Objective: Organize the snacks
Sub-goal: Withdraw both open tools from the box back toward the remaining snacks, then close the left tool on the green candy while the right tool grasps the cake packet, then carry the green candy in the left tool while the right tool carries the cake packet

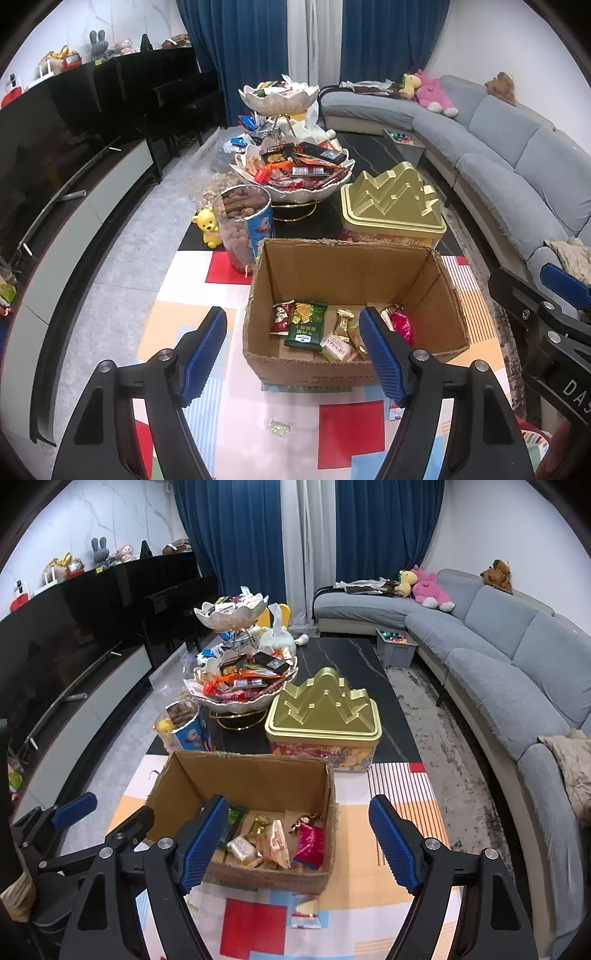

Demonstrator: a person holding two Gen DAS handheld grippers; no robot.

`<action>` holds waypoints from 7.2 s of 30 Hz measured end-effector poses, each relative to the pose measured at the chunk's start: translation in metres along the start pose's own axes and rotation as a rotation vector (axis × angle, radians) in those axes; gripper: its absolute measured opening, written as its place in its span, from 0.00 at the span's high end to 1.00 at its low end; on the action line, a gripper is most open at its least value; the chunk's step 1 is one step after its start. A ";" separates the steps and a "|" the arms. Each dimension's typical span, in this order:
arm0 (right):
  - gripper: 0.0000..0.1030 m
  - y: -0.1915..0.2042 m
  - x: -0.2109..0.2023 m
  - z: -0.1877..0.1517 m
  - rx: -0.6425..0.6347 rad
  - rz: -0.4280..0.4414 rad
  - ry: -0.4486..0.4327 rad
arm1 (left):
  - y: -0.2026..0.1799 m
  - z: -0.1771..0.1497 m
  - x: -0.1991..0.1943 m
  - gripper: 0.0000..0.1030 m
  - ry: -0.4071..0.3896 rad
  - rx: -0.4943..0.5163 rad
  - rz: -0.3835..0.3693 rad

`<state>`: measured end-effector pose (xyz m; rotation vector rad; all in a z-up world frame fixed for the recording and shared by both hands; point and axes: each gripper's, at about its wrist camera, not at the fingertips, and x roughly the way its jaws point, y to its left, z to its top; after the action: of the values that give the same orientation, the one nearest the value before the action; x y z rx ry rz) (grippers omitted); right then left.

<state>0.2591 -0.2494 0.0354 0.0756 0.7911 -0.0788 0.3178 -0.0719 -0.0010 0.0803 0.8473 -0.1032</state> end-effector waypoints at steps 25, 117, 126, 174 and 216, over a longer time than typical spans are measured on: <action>0.18 -0.005 -0.033 -0.024 -0.018 -0.046 -0.049 | 0.004 -0.025 -0.033 0.15 -0.033 -0.016 0.044; 0.18 0.003 0.141 -0.195 -0.035 -0.027 0.145 | 0.015 -0.195 0.125 0.29 0.097 0.102 -0.024; 0.31 -0.002 0.158 -0.189 -0.029 -0.015 0.170 | 0.011 -0.198 0.122 0.45 0.061 0.108 -0.041; 0.65 0.004 0.097 -0.173 -0.048 0.012 0.066 | 0.008 -0.192 0.073 0.72 -0.012 0.098 -0.006; 0.65 0.015 -0.007 -0.107 -0.061 0.036 -0.140 | -0.001 -0.139 -0.043 0.72 -0.170 0.071 0.005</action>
<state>0.1802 -0.2236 -0.0336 0.0259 0.6513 -0.0258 0.1857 -0.0546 -0.0602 0.1380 0.6736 -0.1333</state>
